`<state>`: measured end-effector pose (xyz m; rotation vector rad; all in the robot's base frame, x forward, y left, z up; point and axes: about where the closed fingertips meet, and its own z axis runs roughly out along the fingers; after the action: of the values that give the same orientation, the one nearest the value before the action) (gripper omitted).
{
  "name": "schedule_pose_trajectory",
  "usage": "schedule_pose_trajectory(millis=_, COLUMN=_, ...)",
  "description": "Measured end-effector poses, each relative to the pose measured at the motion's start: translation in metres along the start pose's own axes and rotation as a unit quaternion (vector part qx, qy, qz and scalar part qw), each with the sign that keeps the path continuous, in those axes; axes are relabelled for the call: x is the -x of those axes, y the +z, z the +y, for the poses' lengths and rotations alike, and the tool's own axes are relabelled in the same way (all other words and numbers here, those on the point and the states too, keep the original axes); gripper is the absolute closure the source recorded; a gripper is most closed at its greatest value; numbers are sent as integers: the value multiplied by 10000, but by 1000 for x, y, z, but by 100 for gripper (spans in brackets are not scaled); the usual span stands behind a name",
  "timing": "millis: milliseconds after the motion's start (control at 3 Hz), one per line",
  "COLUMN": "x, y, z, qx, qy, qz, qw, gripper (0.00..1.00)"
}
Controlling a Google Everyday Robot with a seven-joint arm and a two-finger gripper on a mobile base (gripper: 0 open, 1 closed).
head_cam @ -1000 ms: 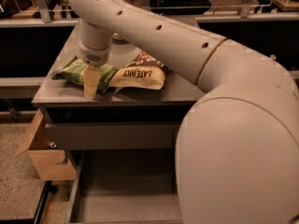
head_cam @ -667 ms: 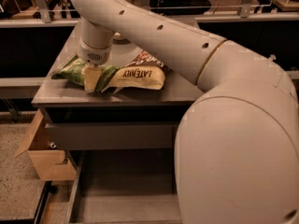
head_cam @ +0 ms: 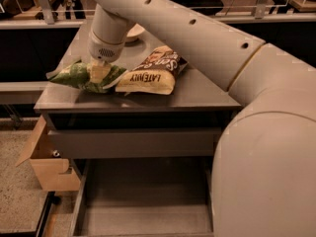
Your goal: Place green jalapeno chip bag into middle drawer
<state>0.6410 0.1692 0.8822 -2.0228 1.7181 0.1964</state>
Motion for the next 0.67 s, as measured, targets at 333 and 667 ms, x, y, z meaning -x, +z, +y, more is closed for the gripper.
schedule_pose_trajectory(millis=333, x=2, y=-31, z=35, qx=253, qy=-304, qz=-212, qw=9990, gripper=100)
schedule_pose_trajectory(millis=667, x=2, y=-57, z=75, qx=582, qy=-400, qz=-357, qw=9969, gripper=100)
